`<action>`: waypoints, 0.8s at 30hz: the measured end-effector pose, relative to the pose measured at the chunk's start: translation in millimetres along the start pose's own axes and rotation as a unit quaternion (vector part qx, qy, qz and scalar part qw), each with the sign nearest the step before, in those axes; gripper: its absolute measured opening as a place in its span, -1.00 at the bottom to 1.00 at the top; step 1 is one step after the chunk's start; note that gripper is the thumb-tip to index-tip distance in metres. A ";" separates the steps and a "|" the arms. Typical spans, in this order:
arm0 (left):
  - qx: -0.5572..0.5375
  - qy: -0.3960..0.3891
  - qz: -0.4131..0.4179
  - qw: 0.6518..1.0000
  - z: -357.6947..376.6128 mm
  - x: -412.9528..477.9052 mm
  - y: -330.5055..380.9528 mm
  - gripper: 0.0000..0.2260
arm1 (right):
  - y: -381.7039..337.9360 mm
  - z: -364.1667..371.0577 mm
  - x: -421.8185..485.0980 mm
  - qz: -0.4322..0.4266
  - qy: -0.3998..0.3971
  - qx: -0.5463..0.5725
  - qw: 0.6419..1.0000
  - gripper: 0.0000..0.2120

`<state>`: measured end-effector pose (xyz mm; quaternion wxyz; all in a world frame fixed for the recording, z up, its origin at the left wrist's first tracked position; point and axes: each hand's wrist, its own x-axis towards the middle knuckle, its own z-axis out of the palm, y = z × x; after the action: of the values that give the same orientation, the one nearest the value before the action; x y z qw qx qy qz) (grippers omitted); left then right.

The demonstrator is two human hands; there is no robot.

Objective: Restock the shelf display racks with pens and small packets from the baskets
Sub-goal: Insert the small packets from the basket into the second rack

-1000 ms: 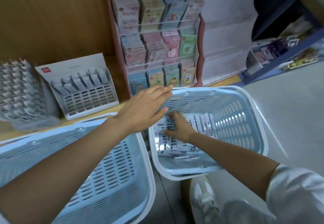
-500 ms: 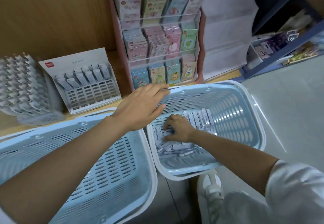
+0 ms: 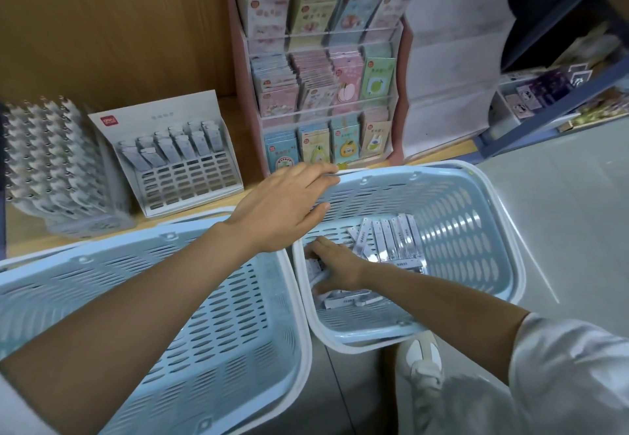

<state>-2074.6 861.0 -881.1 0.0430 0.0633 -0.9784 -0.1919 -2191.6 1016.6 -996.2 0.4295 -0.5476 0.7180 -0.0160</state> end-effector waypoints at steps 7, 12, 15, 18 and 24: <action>-0.004 -0.006 0.000 1.000 -0.6 0.3 -0.5 -0.53 | 5.6 -0.6 -1.8 0.018 -0.044 0.130 0.990 -0.43; -0.012 -0.005 -0.003 1.000 -0.2 -0.2 -0.8 -0.55 | 1.9 -1.4 -0.9 0.006 -0.053 0.079 0.995 -0.70; -0.015 -0.003 -0.002 1.000 -0.5 0.2 -0.6 -0.56 | 0.6 -3.1 -1.6 -0.004 -0.060 0.049 0.997 -0.69; -0.019 -0.003 -0.003 1.000 0.0 0.4 -0.7 -0.58 | 0.3 -5.1 -3.2 -0.016 -0.064 0.039 0.997 -0.70; -0.019 -0.001 -0.001 1.000 1.4 0.5 -1.9 -0.58 | 3.3 -3.4 -14.7 -0.008 -0.117 0.073 0.990 -0.75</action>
<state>-2075.1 859.7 -883.1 0.0431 0.0635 -0.9747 -0.2102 -2195.9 1028.2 -986.8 0.5493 -0.5186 0.6552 -0.0072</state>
